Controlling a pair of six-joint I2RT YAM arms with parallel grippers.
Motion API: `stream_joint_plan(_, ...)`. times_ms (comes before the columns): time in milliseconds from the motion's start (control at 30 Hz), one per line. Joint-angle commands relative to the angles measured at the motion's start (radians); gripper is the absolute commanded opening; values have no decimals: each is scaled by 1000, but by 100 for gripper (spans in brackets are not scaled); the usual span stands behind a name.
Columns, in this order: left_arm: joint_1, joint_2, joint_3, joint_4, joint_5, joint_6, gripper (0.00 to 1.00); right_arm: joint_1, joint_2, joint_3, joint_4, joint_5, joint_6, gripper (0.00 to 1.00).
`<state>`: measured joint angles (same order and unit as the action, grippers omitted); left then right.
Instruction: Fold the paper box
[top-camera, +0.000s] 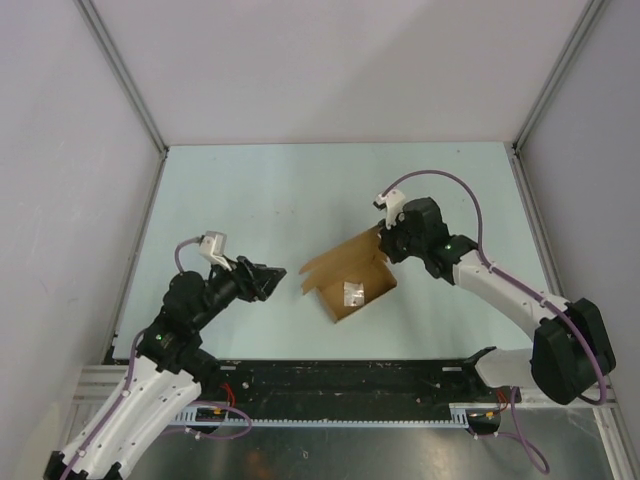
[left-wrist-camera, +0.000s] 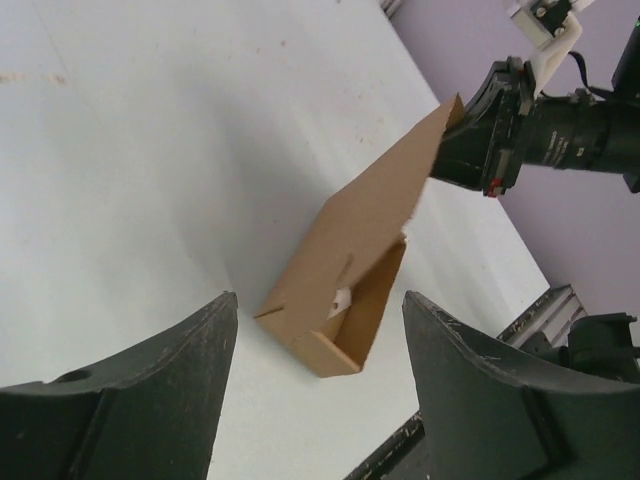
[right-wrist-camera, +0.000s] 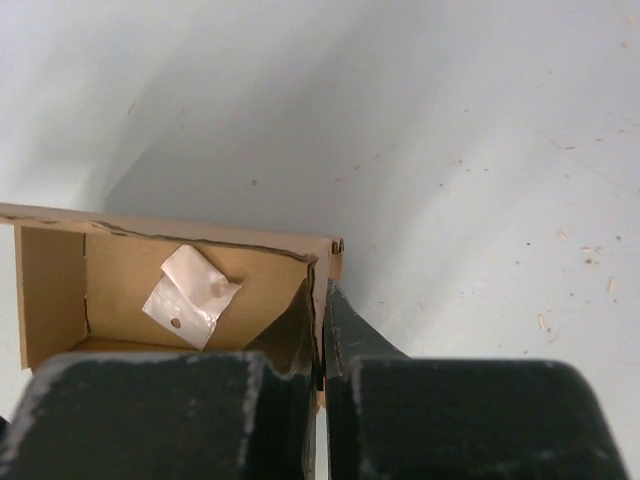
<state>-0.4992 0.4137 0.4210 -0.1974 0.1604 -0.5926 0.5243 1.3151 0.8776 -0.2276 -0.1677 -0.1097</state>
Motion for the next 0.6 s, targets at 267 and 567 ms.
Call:
stream_joint_plan(267, -7, 22, 55, 87, 122, 230, 72, 69, -114, 41, -62, 309, 245, 0)
stream_joint_plan(567, -16, 359, 225, 98, 183, 473, 85, 69, -132, 41, -101, 215, 194, 0)
